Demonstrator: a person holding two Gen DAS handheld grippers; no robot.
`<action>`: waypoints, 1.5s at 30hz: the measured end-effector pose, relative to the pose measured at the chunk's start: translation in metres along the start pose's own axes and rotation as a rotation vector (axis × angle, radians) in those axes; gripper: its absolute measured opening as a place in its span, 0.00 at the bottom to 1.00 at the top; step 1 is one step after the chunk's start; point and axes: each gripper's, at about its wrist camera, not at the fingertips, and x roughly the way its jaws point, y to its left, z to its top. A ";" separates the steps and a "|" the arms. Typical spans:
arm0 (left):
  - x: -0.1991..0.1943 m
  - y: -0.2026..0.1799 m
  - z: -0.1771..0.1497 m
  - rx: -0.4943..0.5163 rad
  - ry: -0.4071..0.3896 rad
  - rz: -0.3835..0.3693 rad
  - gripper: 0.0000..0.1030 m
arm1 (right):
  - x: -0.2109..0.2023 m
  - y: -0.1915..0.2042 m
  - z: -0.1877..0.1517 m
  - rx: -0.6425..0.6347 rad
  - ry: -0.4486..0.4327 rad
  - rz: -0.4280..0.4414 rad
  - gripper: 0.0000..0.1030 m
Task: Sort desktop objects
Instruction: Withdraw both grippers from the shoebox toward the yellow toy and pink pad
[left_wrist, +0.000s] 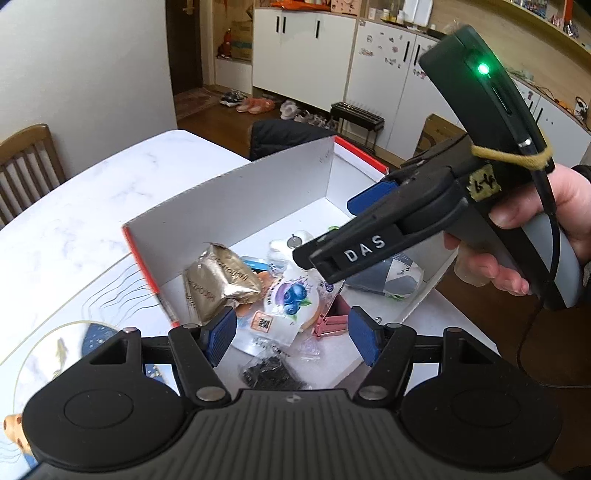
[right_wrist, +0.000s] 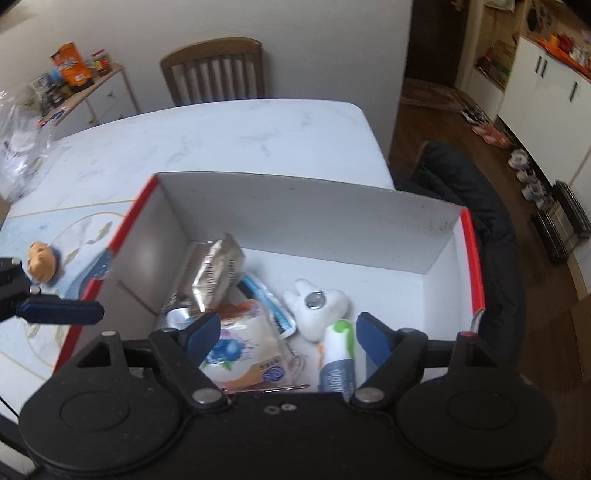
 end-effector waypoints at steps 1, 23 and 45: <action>-0.004 0.001 -0.002 -0.004 -0.005 0.003 0.64 | -0.002 0.002 0.000 -0.004 -0.005 0.004 0.80; -0.088 0.100 -0.094 -0.202 -0.053 0.147 0.96 | -0.026 0.098 0.020 -0.081 -0.087 0.115 0.87; -0.090 0.189 -0.179 -0.199 0.018 0.147 0.99 | 0.038 0.250 0.046 -0.198 0.026 0.155 0.87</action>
